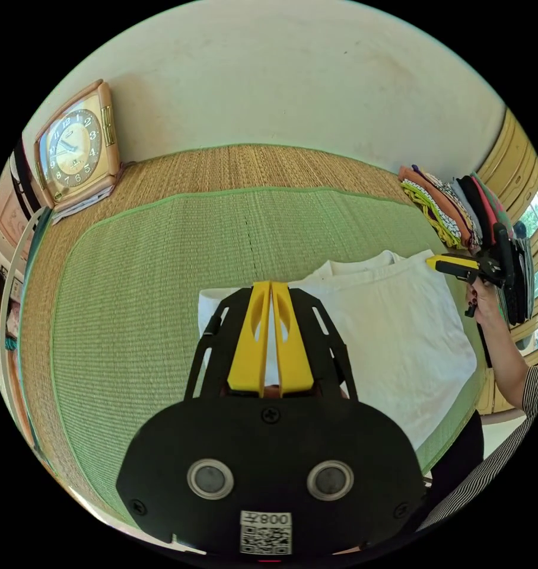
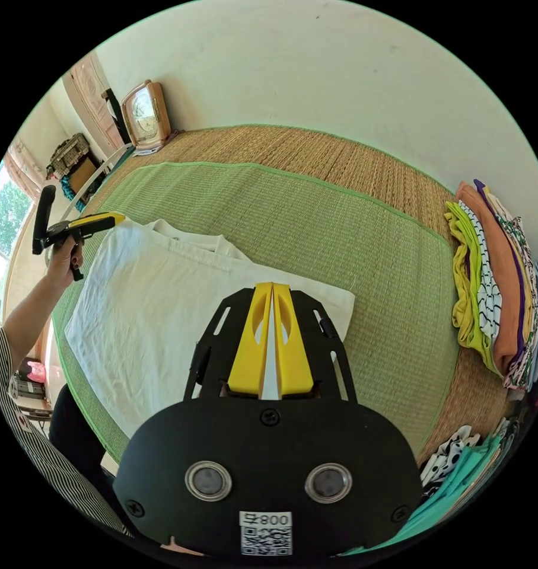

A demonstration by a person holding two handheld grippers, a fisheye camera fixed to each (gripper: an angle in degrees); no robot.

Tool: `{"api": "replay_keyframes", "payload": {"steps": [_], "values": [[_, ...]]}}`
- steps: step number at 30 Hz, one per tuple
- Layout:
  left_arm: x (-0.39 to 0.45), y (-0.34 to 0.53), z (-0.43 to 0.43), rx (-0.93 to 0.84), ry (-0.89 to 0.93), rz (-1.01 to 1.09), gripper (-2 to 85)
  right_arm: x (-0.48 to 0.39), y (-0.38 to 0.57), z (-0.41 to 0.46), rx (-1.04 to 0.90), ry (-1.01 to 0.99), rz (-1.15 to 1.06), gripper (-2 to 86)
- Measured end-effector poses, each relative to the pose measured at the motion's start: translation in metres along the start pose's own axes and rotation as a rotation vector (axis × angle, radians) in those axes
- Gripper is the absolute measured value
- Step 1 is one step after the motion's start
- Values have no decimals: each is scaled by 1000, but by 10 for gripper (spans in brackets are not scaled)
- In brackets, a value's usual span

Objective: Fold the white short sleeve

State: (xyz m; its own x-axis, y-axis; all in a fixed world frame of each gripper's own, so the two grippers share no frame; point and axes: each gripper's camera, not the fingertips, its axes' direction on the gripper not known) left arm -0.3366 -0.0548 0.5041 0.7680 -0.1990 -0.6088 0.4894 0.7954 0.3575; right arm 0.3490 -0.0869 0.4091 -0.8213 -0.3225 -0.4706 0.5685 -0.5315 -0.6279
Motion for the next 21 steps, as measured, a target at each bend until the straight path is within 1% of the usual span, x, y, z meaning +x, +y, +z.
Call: {"api": "replay_keyframes", "payload": {"steps": [4, 6, 8, 11, 14, 19, 21], "values": [[-2, 26, -5, 37, 18, -6, 1, 10, 11, 3, -17, 12, 20, 1], [-5, 37, 3, 3, -2, -21, 1, 20, 17, 11, -40, -8, 32, 1], [-15, 49, 22, -99, 11, -60, 1, 29, 19, 9, -26, -47, 61, 1], [-23, 66, 12, -6, 81, -123, 1, 38, 24, -5, -6, -52, 76, 0], [-21, 87, 1, 30, 107, -135, 1, 44, 38, -25, 24, -46, 76, 0], [-15, 141, -13, 12, 184, -168, 1, 49, 88, -60, 26, -145, 90, 0], [-12, 166, -19, -10, 194, -190, 1, 41, 123, -76, -17, -198, 79, 1]]}}
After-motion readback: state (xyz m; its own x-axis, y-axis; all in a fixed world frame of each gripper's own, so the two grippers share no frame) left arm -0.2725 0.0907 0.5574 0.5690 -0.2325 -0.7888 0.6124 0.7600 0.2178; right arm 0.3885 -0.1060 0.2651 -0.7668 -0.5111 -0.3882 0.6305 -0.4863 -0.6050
